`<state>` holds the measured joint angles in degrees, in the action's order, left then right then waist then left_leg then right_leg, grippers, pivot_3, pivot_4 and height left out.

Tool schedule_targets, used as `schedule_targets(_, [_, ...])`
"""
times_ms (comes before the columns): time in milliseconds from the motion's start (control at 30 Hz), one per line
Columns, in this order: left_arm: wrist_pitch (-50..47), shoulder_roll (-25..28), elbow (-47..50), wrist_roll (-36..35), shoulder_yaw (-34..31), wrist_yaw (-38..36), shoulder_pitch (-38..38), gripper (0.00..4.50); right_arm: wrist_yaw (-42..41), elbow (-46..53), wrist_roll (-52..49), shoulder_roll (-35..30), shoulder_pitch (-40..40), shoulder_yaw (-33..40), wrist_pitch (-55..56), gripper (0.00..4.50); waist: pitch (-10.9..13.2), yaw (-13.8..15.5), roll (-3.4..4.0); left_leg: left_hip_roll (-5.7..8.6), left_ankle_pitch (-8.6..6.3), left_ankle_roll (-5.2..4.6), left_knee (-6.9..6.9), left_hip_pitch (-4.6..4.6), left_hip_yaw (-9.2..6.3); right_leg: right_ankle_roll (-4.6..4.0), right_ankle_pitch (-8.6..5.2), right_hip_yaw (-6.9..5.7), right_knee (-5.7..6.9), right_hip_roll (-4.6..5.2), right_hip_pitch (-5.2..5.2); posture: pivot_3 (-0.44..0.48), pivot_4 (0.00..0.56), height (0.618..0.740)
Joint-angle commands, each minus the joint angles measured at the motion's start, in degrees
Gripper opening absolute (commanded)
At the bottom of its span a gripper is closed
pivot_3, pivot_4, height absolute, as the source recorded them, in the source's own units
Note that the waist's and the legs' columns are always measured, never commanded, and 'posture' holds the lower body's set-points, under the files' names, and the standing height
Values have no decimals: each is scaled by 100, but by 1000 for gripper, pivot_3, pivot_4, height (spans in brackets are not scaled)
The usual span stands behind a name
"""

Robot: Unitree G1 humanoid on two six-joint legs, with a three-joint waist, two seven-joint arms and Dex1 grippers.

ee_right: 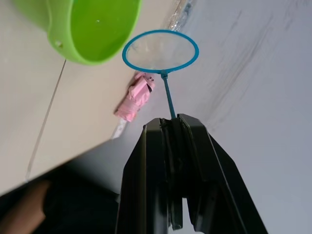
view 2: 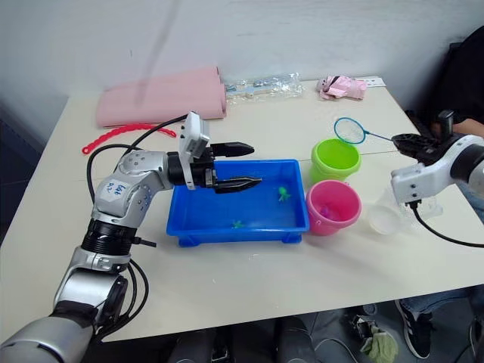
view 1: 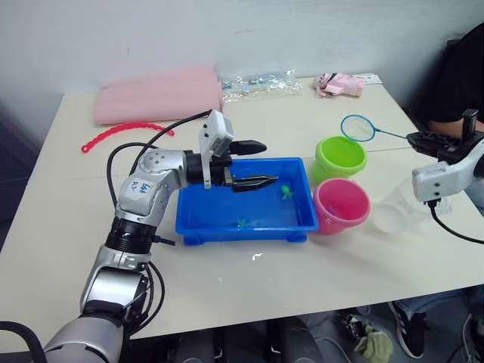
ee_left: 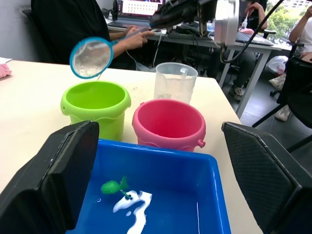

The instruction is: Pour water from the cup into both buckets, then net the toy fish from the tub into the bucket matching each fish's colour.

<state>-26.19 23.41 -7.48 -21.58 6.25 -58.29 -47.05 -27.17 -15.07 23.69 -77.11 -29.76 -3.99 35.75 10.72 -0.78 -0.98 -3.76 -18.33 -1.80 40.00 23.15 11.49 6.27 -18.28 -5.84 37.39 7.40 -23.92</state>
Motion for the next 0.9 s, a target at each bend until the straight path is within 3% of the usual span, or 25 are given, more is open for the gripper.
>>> schedule_targets(33, [241,291,59,298,124,-132,147,4400,-1058,822,-1548,313,-145,200,-722,0,0,-30,0,2,0,0,0,-1,-3,0,0,-1,0,-1,2,0,150,738])
schedule_targets(167, [332,581,170,497,173,-144,486,4400,-1655,1457,-1864,753,-203,-17,-1118,0,0,-78,1,0,0,0,-4,0,-6,-1,0,-4,10,0,2,0,150,738])
schedule_targets(300, [92,664,534,398,35,-35,692,4400,-1837,1558,-1514,1218,-305,-323,-993,0,0,-49,-2,-2,-2,-3,3,3,-12,-1,0,-9,9,11,6,0,150,738])
schedule_targets(733, [-440,890,1267,230,-227,256,991,4400,-1091,289,826,1901,-1160,-1247,256,0,0,-92,-1,-4,-1,-3,0,2,-8,0,0,-8,19,9,4,0,150,738])
schedule_targets(900, [-545,936,1421,183,-305,339,1093,4400,-1007,-113,1008,1979,-1300,-1384,639,0,0,-78,-1,-3,-1,-3,0,2,-7,0,0,-7,21,11,2,0,150,738])
